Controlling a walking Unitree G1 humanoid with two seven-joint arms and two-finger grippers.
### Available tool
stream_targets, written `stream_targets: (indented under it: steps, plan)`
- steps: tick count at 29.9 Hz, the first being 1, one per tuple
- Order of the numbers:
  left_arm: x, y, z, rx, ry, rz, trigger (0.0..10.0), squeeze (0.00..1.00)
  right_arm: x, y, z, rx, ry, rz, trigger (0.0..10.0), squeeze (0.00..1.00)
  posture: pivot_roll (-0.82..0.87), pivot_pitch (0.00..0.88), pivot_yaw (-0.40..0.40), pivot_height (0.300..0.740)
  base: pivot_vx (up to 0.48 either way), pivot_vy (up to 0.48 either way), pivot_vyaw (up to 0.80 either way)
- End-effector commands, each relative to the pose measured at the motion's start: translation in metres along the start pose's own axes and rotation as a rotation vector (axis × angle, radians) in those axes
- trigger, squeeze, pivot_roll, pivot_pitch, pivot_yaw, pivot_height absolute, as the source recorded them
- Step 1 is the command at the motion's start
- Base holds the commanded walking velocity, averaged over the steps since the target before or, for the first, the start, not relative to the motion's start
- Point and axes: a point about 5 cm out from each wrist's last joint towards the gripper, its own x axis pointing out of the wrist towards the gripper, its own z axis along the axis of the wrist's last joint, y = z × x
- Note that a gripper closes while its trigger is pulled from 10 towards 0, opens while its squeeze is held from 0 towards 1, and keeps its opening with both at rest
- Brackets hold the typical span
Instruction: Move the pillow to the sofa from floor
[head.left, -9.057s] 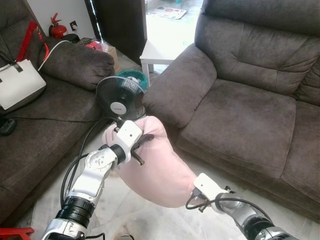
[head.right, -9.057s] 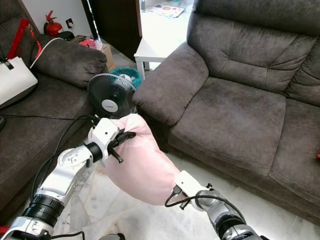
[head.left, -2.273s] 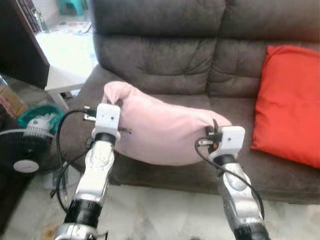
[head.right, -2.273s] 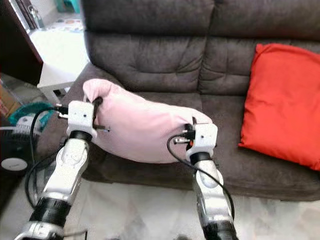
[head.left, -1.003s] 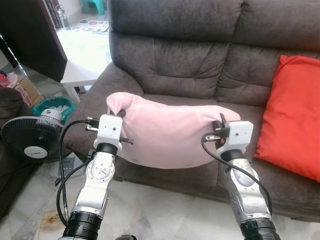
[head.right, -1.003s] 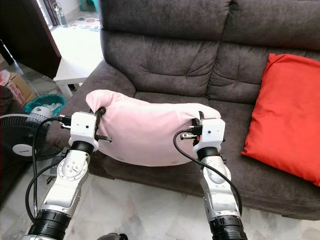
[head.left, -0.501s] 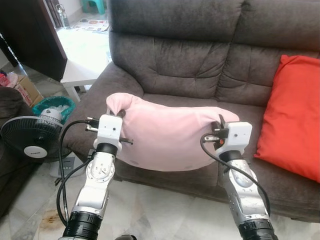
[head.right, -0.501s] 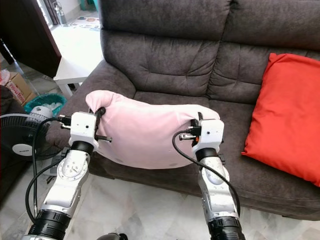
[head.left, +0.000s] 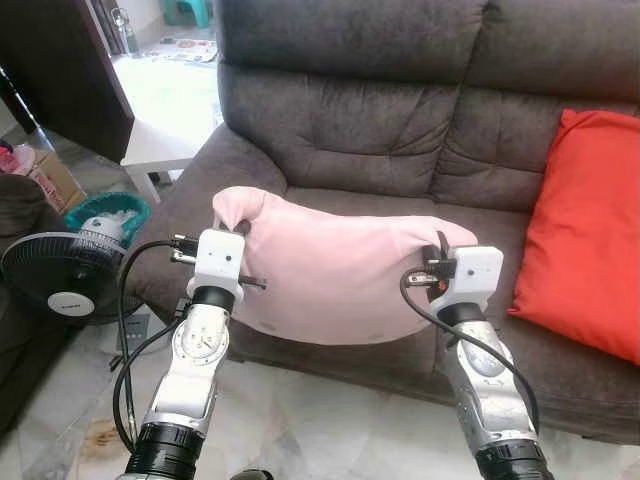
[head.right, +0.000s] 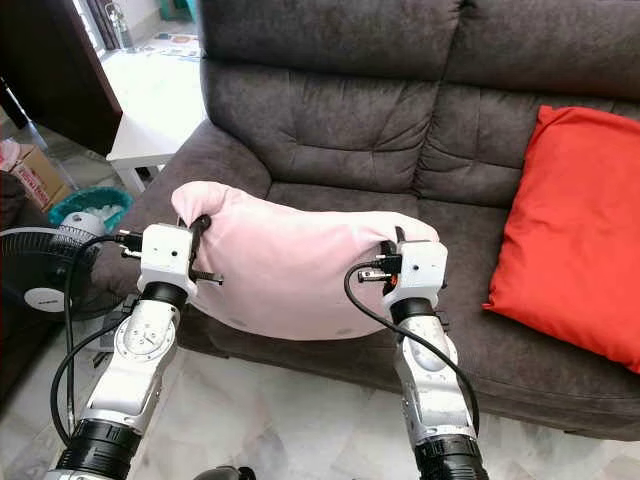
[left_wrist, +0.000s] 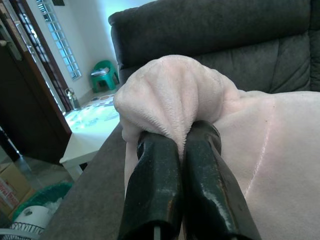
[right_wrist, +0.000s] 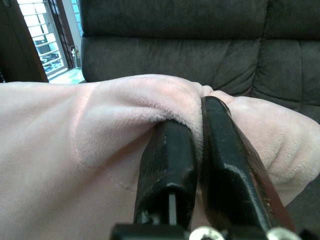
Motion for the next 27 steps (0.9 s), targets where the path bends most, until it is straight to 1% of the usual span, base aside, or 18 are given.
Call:
stream_targets:
  steps: [1, 24, 27]
  plan:
    - [0.0052, 0.0030, 0.0111, -0.005, -0.046, 0.007, 10.0, 0.00, 0.0043, 0.0017, 0.0142, 0.008, -0.078, -0.002, 10.0, 0.00, 0.09, 0.085, 0.003, 0.740, 0.000, 0.394, 0.00]
    - [0.0054, 0.0035, 0.0117, -0.007, -0.048, 0.013, 10.0, 0.00, 0.0050, 0.0019, 0.0134, 0.009, -0.073, -0.004, 10.0, 0.00, 0.10, 0.087, -0.002, 0.740, 0.000, 0.387, 0.00]
    - [0.0056, 0.0036, 0.0119, -0.005, -0.050, 0.014, 10.0, 0.00, 0.0051, 0.0020, 0.0135, 0.010, -0.074, -0.003, 10.0, 0.00, 0.10, 0.087, -0.001, 0.740, 0.000, 0.000, 0.00]
